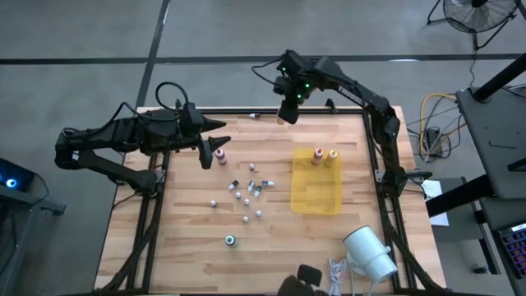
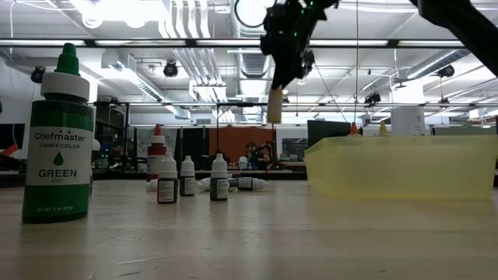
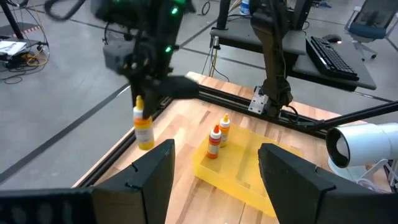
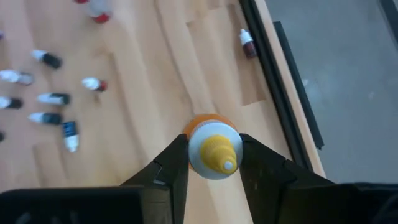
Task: Pick & Place food coloring
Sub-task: Put the big yellow food coloring bottle into the yellow bin, then put the big red food coloring bottle into the yellow bin
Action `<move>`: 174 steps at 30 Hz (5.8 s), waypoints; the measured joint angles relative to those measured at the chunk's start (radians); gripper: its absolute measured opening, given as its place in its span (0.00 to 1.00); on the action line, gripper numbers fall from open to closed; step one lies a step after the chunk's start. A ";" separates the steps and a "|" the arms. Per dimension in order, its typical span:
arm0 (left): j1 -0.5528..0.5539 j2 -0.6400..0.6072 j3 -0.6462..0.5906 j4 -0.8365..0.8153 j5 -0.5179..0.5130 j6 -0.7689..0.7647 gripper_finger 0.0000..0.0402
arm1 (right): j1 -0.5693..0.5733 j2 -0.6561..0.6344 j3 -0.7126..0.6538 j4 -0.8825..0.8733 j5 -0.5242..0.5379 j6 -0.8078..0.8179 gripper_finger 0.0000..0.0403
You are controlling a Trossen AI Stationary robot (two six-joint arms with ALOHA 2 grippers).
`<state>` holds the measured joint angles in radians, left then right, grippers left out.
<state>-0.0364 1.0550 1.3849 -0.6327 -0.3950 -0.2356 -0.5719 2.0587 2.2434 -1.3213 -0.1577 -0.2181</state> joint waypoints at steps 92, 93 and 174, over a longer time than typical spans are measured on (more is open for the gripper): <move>0.001 0.000 0.000 0.001 0.000 0.000 0.51 | 0.162 -0.484 -1.167 0.637 0.119 0.196 0.26; 0.001 0.000 0.000 0.001 0.000 0.000 0.51 | 0.162 -0.484 -1.167 0.642 0.130 0.195 0.26; 0.000 -0.103 -0.194 0.102 0.044 0.024 0.00 | 0.326 -0.930 -1.137 0.691 0.081 0.395 0.38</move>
<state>-0.0360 0.9518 1.1910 -0.5305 -0.3507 -0.2112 -0.2455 1.1288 1.1062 -0.6306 -0.0765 0.1770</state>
